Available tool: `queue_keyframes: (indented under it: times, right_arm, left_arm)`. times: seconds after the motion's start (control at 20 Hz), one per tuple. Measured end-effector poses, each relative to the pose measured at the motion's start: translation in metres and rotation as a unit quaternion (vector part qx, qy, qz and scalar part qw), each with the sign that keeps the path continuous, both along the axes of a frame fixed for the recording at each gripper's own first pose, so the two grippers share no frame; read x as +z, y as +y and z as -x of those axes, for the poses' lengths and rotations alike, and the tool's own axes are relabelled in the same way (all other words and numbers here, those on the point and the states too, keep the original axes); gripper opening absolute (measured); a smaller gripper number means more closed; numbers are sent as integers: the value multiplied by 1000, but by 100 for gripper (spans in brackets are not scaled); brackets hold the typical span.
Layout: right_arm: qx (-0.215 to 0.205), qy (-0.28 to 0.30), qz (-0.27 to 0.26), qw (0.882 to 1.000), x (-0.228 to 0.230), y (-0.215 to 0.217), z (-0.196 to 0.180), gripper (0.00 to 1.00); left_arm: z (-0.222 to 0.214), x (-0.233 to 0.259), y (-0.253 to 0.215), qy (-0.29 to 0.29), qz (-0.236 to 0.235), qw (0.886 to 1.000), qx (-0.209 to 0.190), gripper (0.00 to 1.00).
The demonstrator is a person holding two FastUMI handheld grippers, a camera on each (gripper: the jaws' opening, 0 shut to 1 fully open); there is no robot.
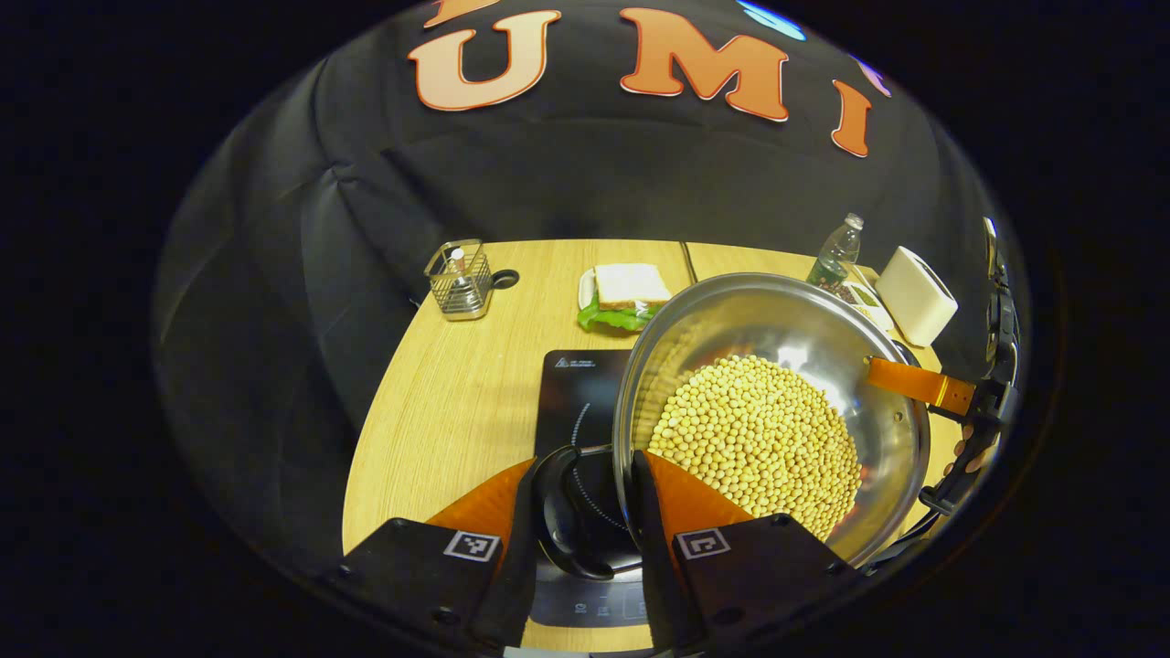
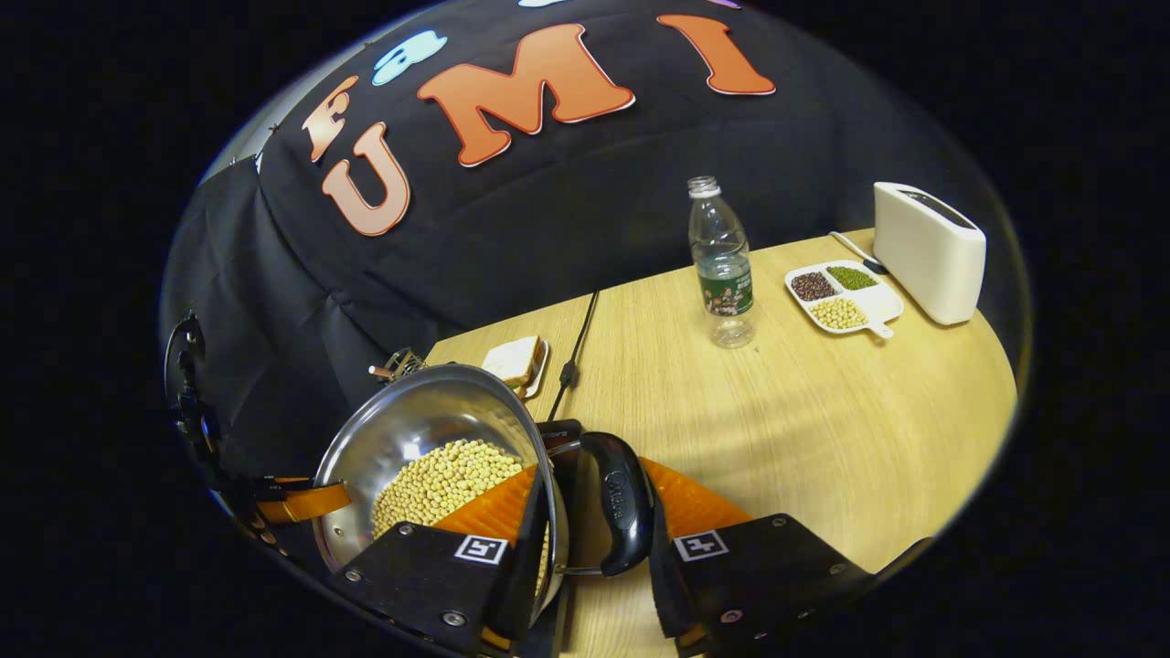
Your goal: First push the handle of the pot to place it horizontally, then grasp the pot with both hands and set it on the induction cooktop.
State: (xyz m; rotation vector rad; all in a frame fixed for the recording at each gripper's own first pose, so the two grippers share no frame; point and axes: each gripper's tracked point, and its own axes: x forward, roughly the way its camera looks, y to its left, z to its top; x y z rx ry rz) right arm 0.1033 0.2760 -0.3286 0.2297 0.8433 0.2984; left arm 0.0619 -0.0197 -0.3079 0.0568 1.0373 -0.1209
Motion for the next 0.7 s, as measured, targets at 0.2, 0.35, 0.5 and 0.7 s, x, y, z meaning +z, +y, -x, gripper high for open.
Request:
queue_keyframes:
  times: [0.2,0.35,0.5,0.7]
  right_arm:
    - [1,8,3,1000,-11,22,6,52]
    - [1,16,11,1000,-23,32,11,52]
    - [3,22,22,1000,-34,36,13,52]
    - [-2,17,20,1000,-35,36,13,49]
  left_arm:
    - [0,-14,25,8,3,1000,4,56]
    - [-3,-32,35,18,8,1000,2,54]
    - [-6,-49,41,25,17,1000,2,55]
    - [-9,-55,41,24,28,999,-4,55]
